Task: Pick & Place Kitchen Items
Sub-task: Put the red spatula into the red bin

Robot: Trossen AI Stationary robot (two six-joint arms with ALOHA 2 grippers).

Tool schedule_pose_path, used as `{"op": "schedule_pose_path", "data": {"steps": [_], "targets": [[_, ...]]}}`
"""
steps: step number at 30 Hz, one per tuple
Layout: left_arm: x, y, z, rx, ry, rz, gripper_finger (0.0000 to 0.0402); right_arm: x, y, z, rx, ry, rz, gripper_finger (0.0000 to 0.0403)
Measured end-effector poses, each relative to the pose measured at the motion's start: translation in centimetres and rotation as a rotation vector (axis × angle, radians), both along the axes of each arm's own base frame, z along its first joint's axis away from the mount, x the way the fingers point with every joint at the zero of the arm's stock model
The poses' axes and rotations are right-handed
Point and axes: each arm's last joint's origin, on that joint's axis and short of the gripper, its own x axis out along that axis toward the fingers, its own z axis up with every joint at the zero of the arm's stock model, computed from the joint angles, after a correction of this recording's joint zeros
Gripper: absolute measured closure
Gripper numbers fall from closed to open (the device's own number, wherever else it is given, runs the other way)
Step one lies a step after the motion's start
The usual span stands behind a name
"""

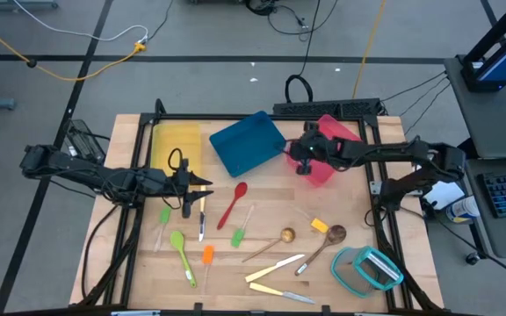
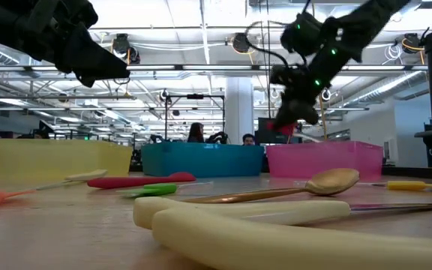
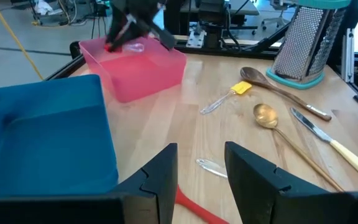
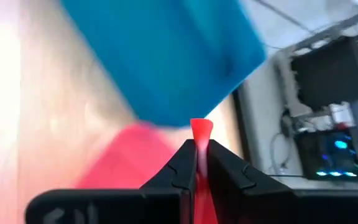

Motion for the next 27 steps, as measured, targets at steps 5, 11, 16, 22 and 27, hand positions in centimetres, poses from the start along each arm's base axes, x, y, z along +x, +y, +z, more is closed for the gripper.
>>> {"op": "schedule_pose_path", "data": {"steps": [5, 11, 16, 22, 27], "targets": [[0.0, 0.0, 0.0, -0.017, -0.002, 0.005, 0.0266, -1.9, -0.8, -2.5, 0.071, 0.064, 0.017, 0.0384], [0.0, 0.0, 0.0, -0.02, -0.004, 0.005, 0.0266, -2.9, -0.7, -4.0, 0.174, 0.058, 0.183, 0.0379], [0.0, 0.0, 0.1, -0.023, -0.01, 0.007, 0.0266, -3.4, -0.5, -4.8, 0.216, 0.061, 0.138, 0.0376], [0.0, 0.1, 0.1, -0.026, -0.016, 0.048, 0.0266, -3.3, -0.6, -4.7, 0.22, 0.028, 0.12, 0.0348], [0.0, 0.1, 0.1, -0.037, -0.018, 0.058, 0.0266, -2.7, -0.8, -4.1, 0.191, -0.057, 0.114, 0.031]]}}
